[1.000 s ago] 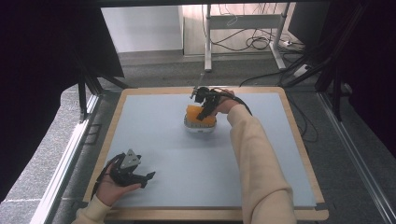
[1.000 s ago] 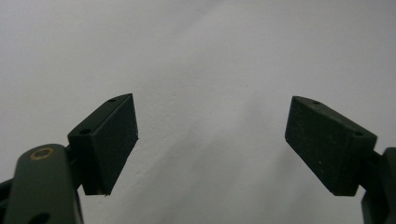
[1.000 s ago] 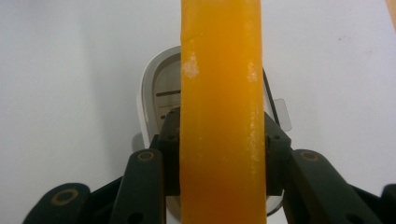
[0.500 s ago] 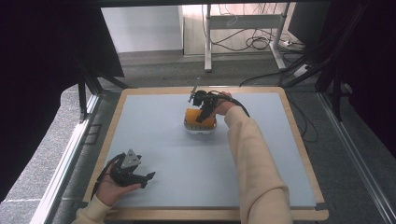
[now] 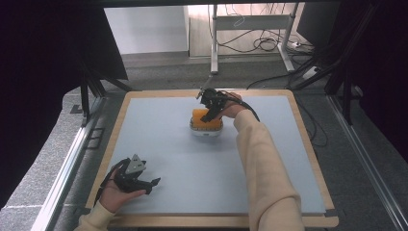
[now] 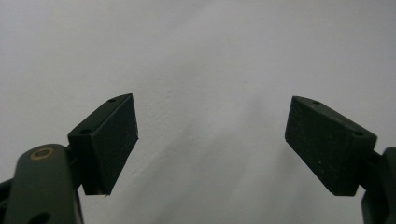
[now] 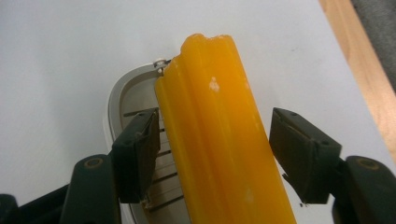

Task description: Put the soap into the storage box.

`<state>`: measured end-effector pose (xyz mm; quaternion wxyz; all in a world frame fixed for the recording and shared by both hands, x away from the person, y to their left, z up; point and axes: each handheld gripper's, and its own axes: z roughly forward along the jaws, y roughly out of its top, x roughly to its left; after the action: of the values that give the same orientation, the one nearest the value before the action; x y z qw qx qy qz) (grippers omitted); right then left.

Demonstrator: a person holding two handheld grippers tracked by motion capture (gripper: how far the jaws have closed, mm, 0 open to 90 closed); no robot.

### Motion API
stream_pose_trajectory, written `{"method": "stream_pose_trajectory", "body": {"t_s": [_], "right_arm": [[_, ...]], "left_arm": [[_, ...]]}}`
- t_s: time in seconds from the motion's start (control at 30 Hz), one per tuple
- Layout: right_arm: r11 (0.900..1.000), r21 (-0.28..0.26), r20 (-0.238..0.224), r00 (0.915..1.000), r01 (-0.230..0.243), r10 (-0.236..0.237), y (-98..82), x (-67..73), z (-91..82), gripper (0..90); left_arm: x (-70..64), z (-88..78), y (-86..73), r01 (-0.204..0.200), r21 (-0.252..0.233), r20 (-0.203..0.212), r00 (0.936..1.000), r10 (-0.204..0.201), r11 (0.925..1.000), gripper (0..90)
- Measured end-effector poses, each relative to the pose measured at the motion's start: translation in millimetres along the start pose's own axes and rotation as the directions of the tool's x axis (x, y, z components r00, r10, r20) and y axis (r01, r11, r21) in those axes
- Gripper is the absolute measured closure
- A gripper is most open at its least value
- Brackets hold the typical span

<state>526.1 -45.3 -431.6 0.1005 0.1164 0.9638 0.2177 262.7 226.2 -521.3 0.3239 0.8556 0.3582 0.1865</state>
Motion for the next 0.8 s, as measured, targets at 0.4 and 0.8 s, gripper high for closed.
{"method": "stream_pose_trajectory", "body": {"t_s": [0.4, 0.8], "right_arm": [[0.992, -0.101, 0.049, 0.9957, -0.073, 0.079, -12.0, 5.9, -32.0, 28.5], [0.941, -0.283, 0.093, 0.9709, -0.186, 0.220, -66.4, 44.0, -57.3, 25.7]], "left_arm": [[0.9, -0.5, -0.7, 0.002, 0.000, -0.003, 1.0000, -0.002, 1.0000, 17.4], [1.9, -3.6, -0.3, 0.014, -0.021, -0.014, 0.9998, -0.015, 0.9997, 17.4]]}}
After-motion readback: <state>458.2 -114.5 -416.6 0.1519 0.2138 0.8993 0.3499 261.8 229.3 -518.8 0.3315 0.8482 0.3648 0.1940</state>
